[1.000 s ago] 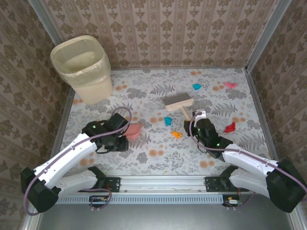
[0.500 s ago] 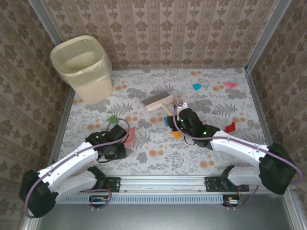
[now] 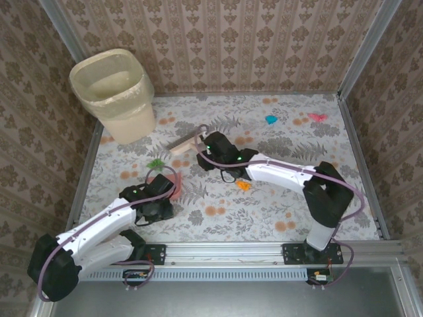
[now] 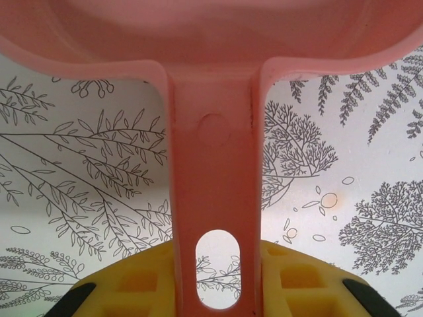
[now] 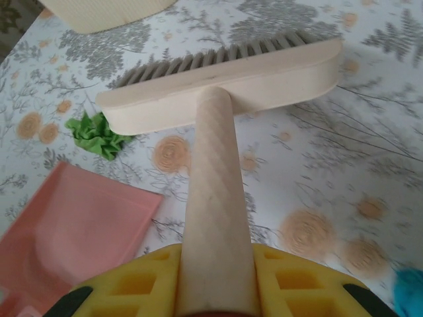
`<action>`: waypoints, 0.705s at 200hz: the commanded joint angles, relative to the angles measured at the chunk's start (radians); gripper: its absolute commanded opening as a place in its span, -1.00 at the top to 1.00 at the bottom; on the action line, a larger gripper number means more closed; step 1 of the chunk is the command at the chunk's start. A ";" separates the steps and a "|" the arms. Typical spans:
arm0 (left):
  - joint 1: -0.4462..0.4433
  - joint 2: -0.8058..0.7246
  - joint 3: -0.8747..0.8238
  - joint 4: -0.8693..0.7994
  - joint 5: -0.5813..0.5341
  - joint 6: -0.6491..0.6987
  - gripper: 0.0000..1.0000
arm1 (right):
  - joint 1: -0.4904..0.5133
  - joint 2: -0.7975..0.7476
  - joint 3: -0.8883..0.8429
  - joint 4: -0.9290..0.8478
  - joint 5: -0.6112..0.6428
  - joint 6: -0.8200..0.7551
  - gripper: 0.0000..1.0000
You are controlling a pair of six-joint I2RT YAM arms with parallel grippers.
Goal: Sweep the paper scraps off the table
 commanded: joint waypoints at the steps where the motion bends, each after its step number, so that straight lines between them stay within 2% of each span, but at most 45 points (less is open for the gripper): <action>1: 0.020 -0.002 -0.023 -0.010 0.015 0.014 1.00 | 0.020 0.056 0.104 -0.026 -0.020 -0.025 1.00; 42: 0.033 -0.001 -0.027 0.004 0.026 0.028 1.00 | 0.055 0.172 0.235 -0.069 -0.036 -0.047 1.00; 93: 0.042 0.007 -0.028 0.018 0.026 0.039 1.00 | 0.082 0.237 0.316 -0.132 -0.057 -0.091 1.00; 113: 0.043 0.008 -0.030 0.023 0.030 0.044 1.00 | 0.093 0.224 0.299 -0.164 -0.068 -0.133 1.00; 141: 0.044 0.013 -0.031 0.031 0.037 0.055 1.00 | 0.105 0.142 0.182 -0.164 -0.063 -0.192 1.00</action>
